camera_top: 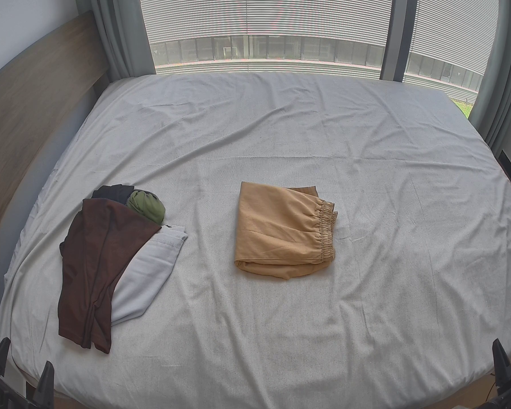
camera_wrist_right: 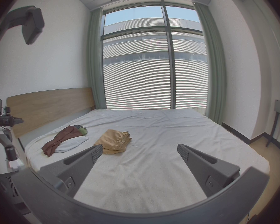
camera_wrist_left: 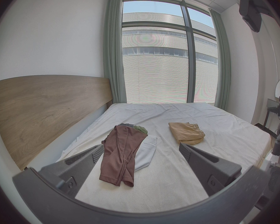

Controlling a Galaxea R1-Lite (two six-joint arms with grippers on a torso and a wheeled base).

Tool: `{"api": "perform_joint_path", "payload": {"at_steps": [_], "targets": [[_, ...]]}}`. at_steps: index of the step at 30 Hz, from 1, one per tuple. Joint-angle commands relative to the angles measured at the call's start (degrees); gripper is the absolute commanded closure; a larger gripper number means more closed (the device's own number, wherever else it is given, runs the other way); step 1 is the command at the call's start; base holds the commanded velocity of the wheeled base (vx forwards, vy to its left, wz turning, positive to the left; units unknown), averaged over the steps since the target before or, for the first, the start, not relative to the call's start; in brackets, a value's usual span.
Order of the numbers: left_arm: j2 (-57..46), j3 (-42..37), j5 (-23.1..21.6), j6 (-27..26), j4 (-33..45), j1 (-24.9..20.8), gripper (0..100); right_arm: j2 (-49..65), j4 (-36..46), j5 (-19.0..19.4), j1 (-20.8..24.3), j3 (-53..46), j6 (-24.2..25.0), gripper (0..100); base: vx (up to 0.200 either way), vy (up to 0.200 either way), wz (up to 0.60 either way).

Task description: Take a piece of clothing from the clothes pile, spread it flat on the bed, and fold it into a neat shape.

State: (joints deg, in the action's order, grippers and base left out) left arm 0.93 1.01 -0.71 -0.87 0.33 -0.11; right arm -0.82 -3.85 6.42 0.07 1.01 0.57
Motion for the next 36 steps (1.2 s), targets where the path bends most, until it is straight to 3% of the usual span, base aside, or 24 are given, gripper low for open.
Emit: {"api": "perform_joint_path", "payload": {"at_steps": [1, 2, 3, 6, 7, 12, 36], "targets": [[-0.8, -1.0, 0.0, 0.1, -0.1, 0.0, 0, 0.8, -0.3, -4.8, -0.1, -1.0, 0.1, 0, 0.000, 0.000, 0.00], [-0.8, -1.0, 0.0, 0.1, 0.0, 0.0, 0, 0.8, -0.3, -6.2, -0.1, -1.0, -0.2, 0, 0.000, 0.000, 0.00], [-0.7, -1.0, 0.0, 0.1, -0.1, 0.0, 0, 0.8, -0.2, -12.5, -0.1, -1.0, -2.2, 0, 0.000, 0.000, 0.00], [-0.7, -1.0, 0.0, 0.1, -0.1, 0.0, 0, 0.8, 1.1, -9.4, 0.0, -1.0, -2.5, 0, 0.000, 0.000, 0.00], [-0.7, -1.0, -0.1, 0.1, -0.1, 0.0, 0, 0.7, 7.2, -3.6, 0.0, -0.1, -2.3, 0, 0.000, 0.000, 0.00], [-0.7, -1.0, 0.0, 0.1, -0.1, 0.0, 0, 0.7, 5.8, -6.2, 0.0, -0.1, -1.0, 0, 0.000, 0.000, 0.00], [-0.8, -1.0, 0.1, 0.2, -0.1, 0.0, 0, 0.8, 3.7, -6.1, 0.0, -1.0, -0.9, 0, 0.000, 0.000, 0.00]]}}
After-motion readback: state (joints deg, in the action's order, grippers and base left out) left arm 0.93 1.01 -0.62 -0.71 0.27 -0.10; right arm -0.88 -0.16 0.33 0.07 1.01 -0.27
